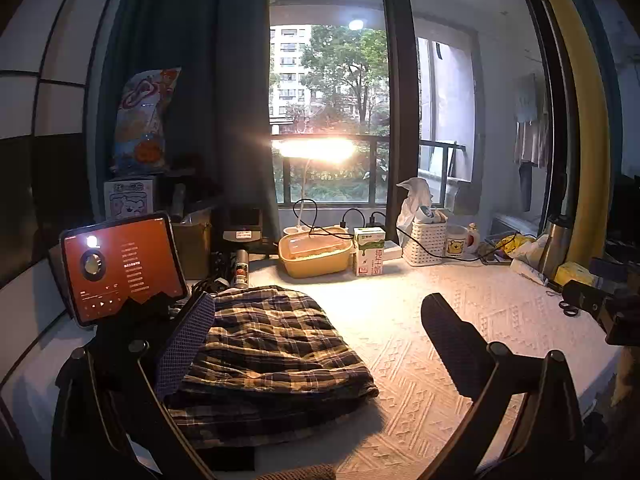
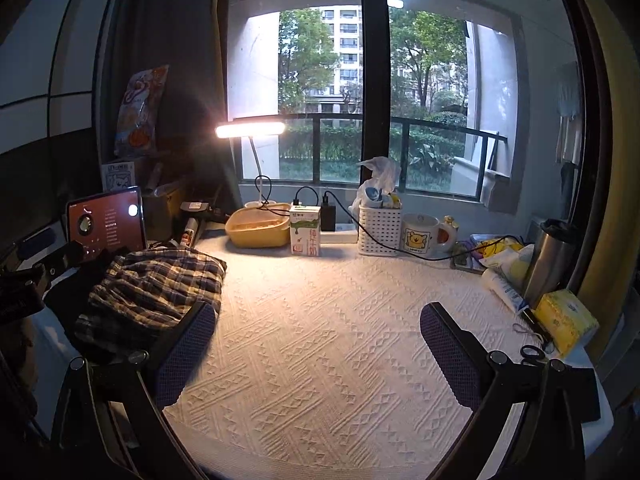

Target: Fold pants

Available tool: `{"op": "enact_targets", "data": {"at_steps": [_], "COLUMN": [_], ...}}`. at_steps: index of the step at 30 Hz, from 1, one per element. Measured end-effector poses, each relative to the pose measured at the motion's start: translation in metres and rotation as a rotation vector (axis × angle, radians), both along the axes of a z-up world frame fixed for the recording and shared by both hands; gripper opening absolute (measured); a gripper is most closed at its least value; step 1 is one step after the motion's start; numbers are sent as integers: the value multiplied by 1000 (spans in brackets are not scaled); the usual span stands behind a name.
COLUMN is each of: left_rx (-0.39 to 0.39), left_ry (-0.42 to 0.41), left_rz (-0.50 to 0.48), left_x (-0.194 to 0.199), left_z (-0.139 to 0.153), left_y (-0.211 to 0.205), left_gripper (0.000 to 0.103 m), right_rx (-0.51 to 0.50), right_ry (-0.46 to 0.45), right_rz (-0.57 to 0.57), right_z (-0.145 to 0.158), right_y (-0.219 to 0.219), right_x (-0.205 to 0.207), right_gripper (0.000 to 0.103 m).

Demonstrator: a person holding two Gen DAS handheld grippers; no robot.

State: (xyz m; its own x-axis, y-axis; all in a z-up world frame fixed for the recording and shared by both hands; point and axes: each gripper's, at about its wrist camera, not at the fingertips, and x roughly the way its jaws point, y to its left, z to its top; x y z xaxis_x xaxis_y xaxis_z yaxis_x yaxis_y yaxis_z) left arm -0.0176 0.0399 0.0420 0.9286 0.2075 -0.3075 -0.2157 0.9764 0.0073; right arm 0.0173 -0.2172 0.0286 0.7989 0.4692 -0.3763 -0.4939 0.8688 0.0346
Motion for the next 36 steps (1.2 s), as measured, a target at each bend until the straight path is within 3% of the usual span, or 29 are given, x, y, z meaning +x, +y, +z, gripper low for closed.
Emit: {"op": "enact_targets", "data": {"at_steps": [36], "left_rx": [-2], "left_ry": [-10], "left_rz": [-7], "left_x": [-1], "left_z": [1], "left_y": [-2], "left_gripper": [102], "right_rx": [0], "right_ry": [5], "right_rz": [-12], "right_z": [-2], "right_y": [-3], "right_x": [3], "right_gripper": [103]}}
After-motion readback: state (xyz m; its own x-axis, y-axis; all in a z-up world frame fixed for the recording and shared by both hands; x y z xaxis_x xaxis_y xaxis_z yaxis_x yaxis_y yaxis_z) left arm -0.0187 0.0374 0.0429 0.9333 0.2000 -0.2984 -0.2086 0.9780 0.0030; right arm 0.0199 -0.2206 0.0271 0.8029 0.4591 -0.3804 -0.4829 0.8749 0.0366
